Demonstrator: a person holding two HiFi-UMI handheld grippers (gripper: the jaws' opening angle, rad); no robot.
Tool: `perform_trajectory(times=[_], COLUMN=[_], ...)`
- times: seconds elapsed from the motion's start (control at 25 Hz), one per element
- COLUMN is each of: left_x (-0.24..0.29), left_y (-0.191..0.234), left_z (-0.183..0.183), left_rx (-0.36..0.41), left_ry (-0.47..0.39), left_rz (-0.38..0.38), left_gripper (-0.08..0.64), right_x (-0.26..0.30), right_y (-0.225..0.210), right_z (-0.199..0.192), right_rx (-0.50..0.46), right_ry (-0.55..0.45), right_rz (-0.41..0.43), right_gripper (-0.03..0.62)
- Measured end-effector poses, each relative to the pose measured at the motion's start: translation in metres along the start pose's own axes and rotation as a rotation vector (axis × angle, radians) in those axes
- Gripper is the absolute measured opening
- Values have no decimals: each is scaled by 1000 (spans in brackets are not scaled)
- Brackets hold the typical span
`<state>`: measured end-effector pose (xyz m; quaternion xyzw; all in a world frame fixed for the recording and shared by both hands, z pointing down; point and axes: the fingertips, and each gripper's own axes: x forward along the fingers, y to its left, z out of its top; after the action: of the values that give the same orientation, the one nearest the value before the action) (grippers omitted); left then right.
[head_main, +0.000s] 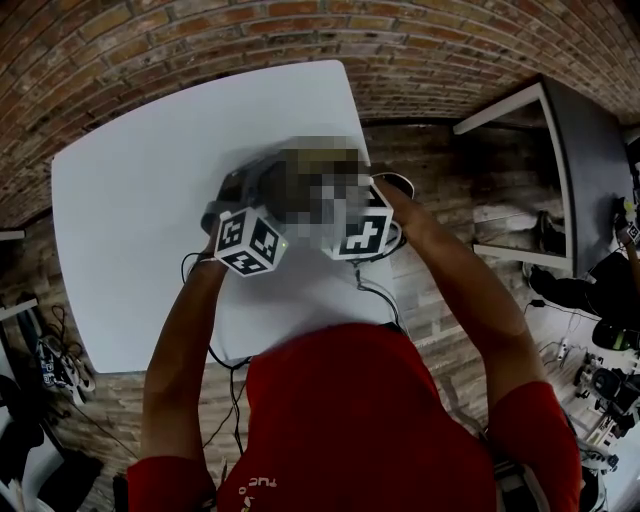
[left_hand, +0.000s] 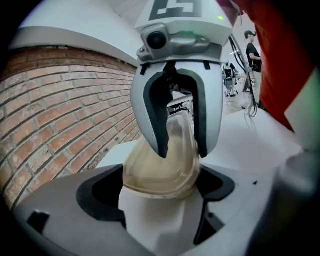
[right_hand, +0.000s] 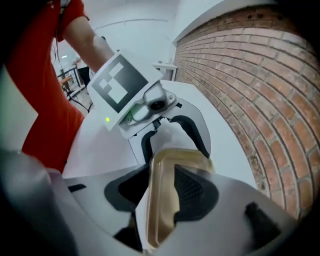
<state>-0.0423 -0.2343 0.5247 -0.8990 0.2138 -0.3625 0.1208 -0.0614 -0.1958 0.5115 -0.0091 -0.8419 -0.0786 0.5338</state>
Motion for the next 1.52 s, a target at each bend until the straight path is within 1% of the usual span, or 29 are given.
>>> perform_trajectory(times=[0.12, 0.28, 0.36, 0.44, 0.56, 0.64, 0.76, 0.84, 0.88, 0.96, 1.04, 1.12, 1.16, 1.2, 1.24, 1.28, 1.52], left_x=[0, 1, 0, -1, -9, -16, -29, -37, -41, -44, -42, -38, -36, -35, -34, -34, -30], left_y=[0, 0, 0, 2, 4, 6, 10, 12, 11, 4, -7, -15, -16, -16, -15, -15, -20], left_z=[0, 0, -1, 2, 7, 10, 8, 3, 0, -5, -8, -7, -8, -9, -11, -13, -17], left_rx=[-8, -11, -12, -21, -62, -97, -172, -256, -304, -406, -495, -538, -538, -529, -520, -516, -515], left_ry=[-2, 6, 2, -17, -72, -101, -108, -101, -96, -83, -63, -43, -28, -10, 7, 19, 62], left_rz=[6, -3, 2, 15, 43, 68, 117, 139, 137, 104, 38, -22, -34, -33, -27, -21, 7], left_gripper=[454, 454, 454, 455, 454, 454, 454, 454, 454, 453, 453, 453, 435, 356, 253, 233, 218], right_x=[-10, -15, -19, -22, -24, -24, -22, -22, -22, -22, -23, -24, -25, -25, -26, -26, -33], right_y=[-4, -6, -9, -12, -11, -9, -8, -9, -9, -9, -8, -7, -6, -6, -7, -8, -10], right_z=[5, 8, 12, 14, 11, 10, 9, 10, 10, 11, 11, 11, 12, 13, 14, 14, 15], right_rx=[79, 209, 259, 256, 187, 160, 147, 151, 153, 157, 160, 169, 174, 178, 178, 176, 133], right_ry=[-53, -109, -145, -165, -121, -106, -116, -127, -132, -138, -146, -160, -167, -171, -173, -173, -150], right_rz=[72, 201, 250, 255, 205, 189, 175, 171, 171, 175, 181, 191, 196, 198, 199, 199, 216], right_gripper=[163, 162, 163, 163, 163, 163, 163, 163, 163, 163, 163, 163, 163, 163, 163, 163, 156])
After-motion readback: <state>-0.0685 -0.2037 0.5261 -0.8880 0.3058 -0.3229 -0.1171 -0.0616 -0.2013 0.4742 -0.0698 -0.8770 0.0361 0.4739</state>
